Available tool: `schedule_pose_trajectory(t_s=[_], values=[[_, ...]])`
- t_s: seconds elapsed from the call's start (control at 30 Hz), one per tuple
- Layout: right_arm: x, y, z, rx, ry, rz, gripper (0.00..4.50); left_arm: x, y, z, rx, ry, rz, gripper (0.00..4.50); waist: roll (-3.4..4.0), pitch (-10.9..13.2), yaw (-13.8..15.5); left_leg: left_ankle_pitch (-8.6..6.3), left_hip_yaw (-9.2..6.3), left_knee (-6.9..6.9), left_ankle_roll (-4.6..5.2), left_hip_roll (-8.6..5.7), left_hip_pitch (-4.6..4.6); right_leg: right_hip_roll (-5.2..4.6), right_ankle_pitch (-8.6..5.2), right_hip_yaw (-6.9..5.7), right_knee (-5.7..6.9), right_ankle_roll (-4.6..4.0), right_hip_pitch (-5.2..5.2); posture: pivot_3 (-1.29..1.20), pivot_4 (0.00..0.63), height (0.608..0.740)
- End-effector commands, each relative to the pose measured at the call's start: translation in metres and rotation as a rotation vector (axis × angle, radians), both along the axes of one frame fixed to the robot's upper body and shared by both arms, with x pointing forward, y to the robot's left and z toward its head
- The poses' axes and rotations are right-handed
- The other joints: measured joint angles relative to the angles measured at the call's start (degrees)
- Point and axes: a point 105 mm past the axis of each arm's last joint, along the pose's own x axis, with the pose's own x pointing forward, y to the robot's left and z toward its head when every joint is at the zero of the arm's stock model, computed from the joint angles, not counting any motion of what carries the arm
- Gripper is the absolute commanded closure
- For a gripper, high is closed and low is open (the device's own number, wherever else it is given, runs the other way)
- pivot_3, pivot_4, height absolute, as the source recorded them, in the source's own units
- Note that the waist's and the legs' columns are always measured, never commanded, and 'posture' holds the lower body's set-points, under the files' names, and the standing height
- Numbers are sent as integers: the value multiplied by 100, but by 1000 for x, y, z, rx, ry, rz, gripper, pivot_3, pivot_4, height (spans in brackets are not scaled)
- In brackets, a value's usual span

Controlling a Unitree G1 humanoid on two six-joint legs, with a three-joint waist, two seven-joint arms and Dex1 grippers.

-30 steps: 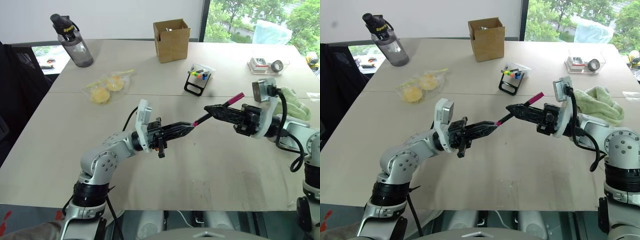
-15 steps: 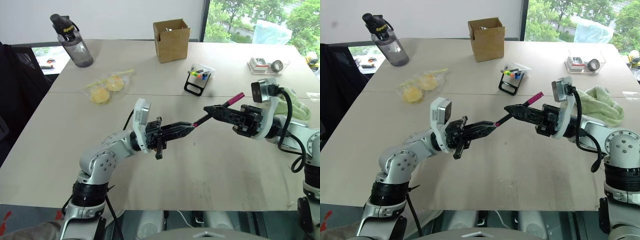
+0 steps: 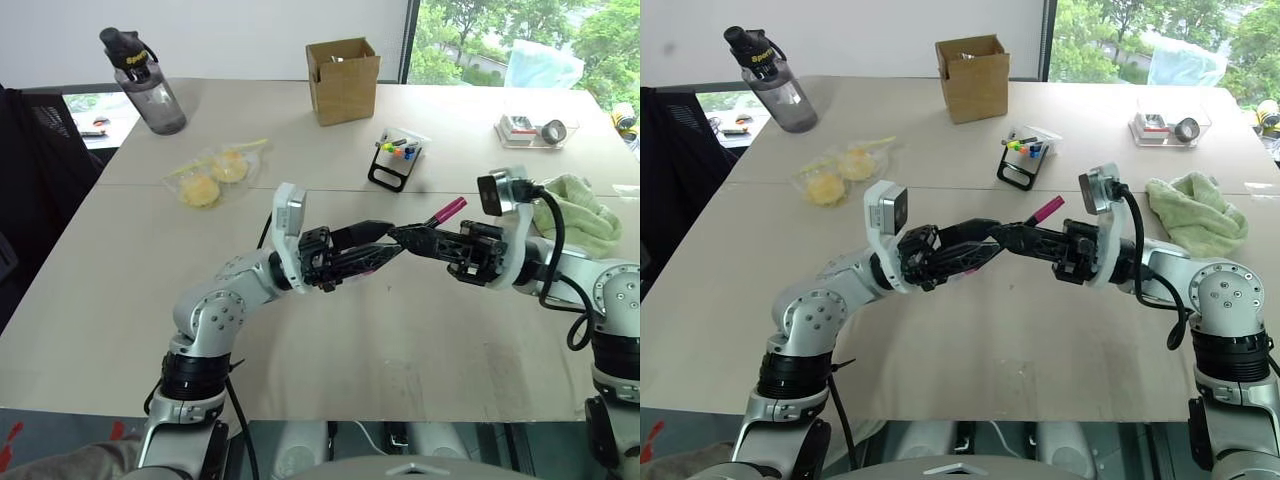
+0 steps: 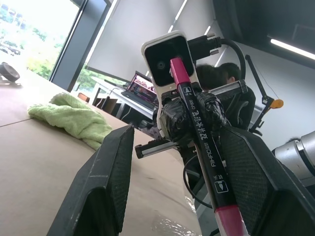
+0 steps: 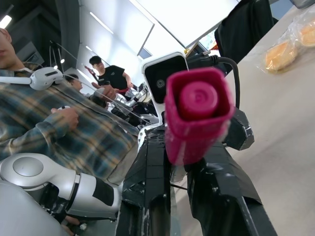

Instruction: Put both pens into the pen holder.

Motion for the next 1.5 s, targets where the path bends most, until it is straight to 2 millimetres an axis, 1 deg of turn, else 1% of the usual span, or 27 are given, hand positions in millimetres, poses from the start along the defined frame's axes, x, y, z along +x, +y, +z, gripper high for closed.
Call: schedule_pose_trajectory(t_s=[0.03, 0.17, 0.33, 0.47, 0.5, 0.57, 0.6, 0.67, 0.73, 0.77, 0.8, 0.83, 0.9, 0.97, 1.03, 1.1, 1.17, 1.3, 1.37, 1.5], values=[[-11, 6, 10, 13, -69, 69, 4478, 6, 16, 9, -10, -25, 92, 1637, 1, 0, 3, 0, -1, 0, 0, 1, 0, 0, 0, 0, 0, 0, 0, 0, 150, 736], [1, 0, 8, -8, -83, 9, 4478, 2, 26, 18, -42, -40, 106, 1637, 1, 1, 1, 0, -2, 0, 0, 2, 1, -1, 0, -1, 0, 0, 0, 0, 150, 736], [7, -6, 4, -34, -97, -16, 4478, -1, 38, 26, -54, -58, 144, 1637, 1, 1, 13, 0, -2, 0, 0, -1, -3, -7, 0, -4, -2, 0, 0, 0, 150, 736], [20, -11, 3, -82, -152, -88, 4478, 6, 50, 14, 63, -64, 238, 1637, 1, 1, 11, 0, -2, 0, 0, -1, -2, -8, 0, -3, -2, 0, 0, 0, 150, 736], [25, -12, 3, -108, -185, -119, 4478, 7, 53, 11, 89, -66, 258, 1637, 3, 2, 6, 0, -2, 0, 0, -1, -1, -7, 0, -4, -2, 0, 0, 0, 150, 736], [48, -14, 2, -203, -308, -247, 4478, 12, 65, -1, 244, -100, 330, 1637, 4, 7, -23, 0, -1, 0, 0, -1, -1, -6, 0, -3, -1, 0, -1, 0, 150, 736], [58, -14, 6, -224, -379, -306, 4478, 15, 72, -3, 301, -119, 373, 1637, 7, 10, -39, 0, 2, 0, 0, 0, 2, -3, 0, 0, 0, 0, -3, 0, 150, 736], [69, -14, 13, -239, -467, -370, 4478, 20, 80, -1, 346, -142, 418, 1637, 8, 13, -40, 0, 2, -2, 0, 0, 3, 2, 0, 0, 1, 0, -4, 0, 150, 736], [85, -10, 20, -324, -645, -454, 4478, 24, 87, 3, 416, -178, 457, 1637, 10, 16, -37, 0, 1, -3, -1, 1, 2, 3, 0, 0, 1, 0, -6, 0, 150, 736], [90, -8, 22, -362, -719, -477, 4478, 26, 89, 5, 443, -191, 474, 1637, 10, 17, -38, 0, 2, -3, -1, 2, 0, 2, 0, 0, 0, 0, -8, 0, 150, 736], [98, -4, 23, -420, -822, -514, 4478, 28, 89, 8, 465, -209, 483, 1637, 10, 17, -36, 1, 4, -3, -2, 2, -6, -2, 0, 1, -1, 0, -16, 0, 150, 736], [102, -2, 24, -455, -887, -533, 4478, 28, 89, 10, 475, -219, 486, 1637, 10, 17, -37, 1, 3, -3, -2, 1, -18, -4, 0, -1, 0, 0, -27, 0, 150, 736], [115, 4, 27, -536, -1048, -603, 4478, 31, 85, 17, 468, -240, 505, 1637, 9, 17, -27, 16, 5, 2, -28, 0, -53, -9, 1, -1, 2, 0, -59, 0, 150, 736], [124, 9, 33, -573, -1172, -660, 4478, 33, 80, 21, 461, -250, 516, 1637, 9, 18, -28, 17, 10, 3, -29, -1, -69, -15, 3, 0, 4, 2, -72, 0, 150, 736], [133, 12, 45, -591, -1275, -731, 4478, 36, 75, 25, 451, -251, 537, 1637, 8, 18, -31, 18, 14, 3, -30, -2, -81, -19, 5, 1, 7, 4, -86, 0, 150, 736], [136, 17, 52, -614, -1384, -754, 4478, 38, 73, 30, 426, -246, 562, 1637, 8, 19, -36, 19, 18, 5, -32, -2, -83, -21, 5, 2, 7, 5, -89, 0, 150, 736], [141, 20, 57, -632, -1443, -778, 4478, 42, 73, 33, 410, -243, 595, 1637, 8, 19, -38, 20, 17, 4, -35, 0, -83, -22, 5, 0, 5, 5, -90, 0, 150, 736], [148, 24, 56, -658, -1496, -780, 4478, 53, 82, 36, 421, -240, 683, 1637, 8, 19, -80, 21, 18, 3, -37, 0, -80, -22, 5, -2, 8, 4, -89, 0, 150, 736], [150, 26, 55, -665, -1519, -778, 4478, 54, 82, 38, 422, -247, 691, 1637, 8, 19, -95, 21, 18, 4, -37, 0, -80, -24, 5, -3, 13, 4, -89, 0, 150, 736], [154, 30, 52, -658, -1504, -774, 4478, 54, 80, 40, 440, -268, 689, 1637, 8, 19, -129, 21, 21, 6, -37, -3, -73, -29, 6, -1, 30, 3, -89, 0, 150, 736]])
